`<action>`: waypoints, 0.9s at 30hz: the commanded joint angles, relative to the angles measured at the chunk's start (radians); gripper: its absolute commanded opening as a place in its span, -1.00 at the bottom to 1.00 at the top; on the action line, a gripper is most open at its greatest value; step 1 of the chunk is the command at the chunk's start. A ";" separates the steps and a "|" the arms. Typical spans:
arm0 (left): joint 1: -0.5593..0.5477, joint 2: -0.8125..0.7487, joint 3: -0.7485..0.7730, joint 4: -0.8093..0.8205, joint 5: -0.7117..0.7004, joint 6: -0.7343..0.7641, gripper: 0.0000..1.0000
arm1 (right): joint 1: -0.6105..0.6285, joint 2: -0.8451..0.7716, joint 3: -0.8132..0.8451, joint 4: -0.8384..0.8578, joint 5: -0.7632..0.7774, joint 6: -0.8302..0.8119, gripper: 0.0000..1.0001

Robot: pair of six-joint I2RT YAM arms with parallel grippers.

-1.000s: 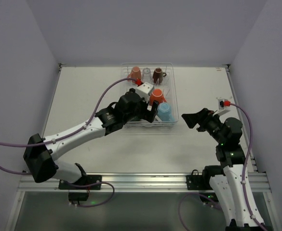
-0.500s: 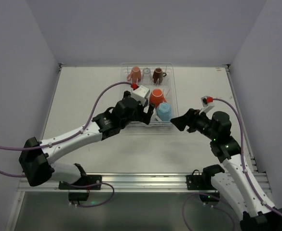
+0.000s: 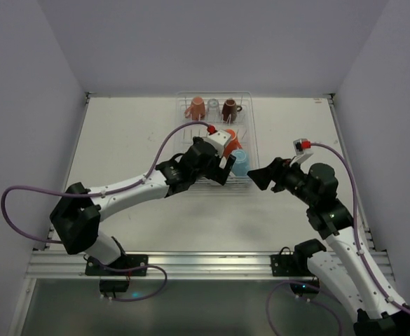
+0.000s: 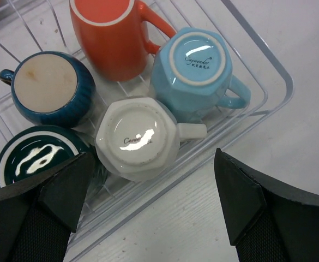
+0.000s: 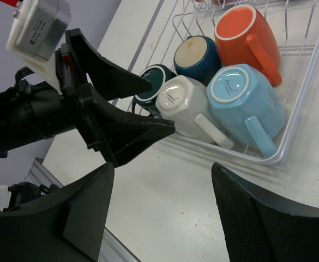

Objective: Unload the cups from the dish rack

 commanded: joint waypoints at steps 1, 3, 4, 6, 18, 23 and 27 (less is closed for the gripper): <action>0.005 0.046 0.053 0.061 -0.036 -0.003 0.97 | 0.001 -0.009 0.008 -0.008 0.016 -0.012 0.50; 0.005 0.066 0.053 0.060 -0.059 -0.008 0.96 | 0.003 -0.016 0.008 -0.012 0.016 -0.017 0.50; 0.007 0.078 0.047 0.064 -0.071 -0.008 0.96 | 0.003 -0.017 0.005 -0.012 0.014 -0.018 0.50; 0.010 0.091 0.042 0.080 -0.077 -0.005 0.96 | 0.003 -0.016 0.002 -0.009 0.010 -0.021 0.50; 0.033 0.143 0.027 0.204 -0.099 0.014 0.81 | 0.003 0.014 -0.008 0.009 -0.048 -0.012 0.50; 0.039 0.161 0.024 0.204 -0.085 0.014 0.73 | 0.004 0.015 -0.006 0.006 -0.048 -0.012 0.50; 0.041 0.166 0.021 0.180 -0.067 0.008 0.83 | 0.003 0.010 -0.005 -0.003 -0.038 -0.015 0.50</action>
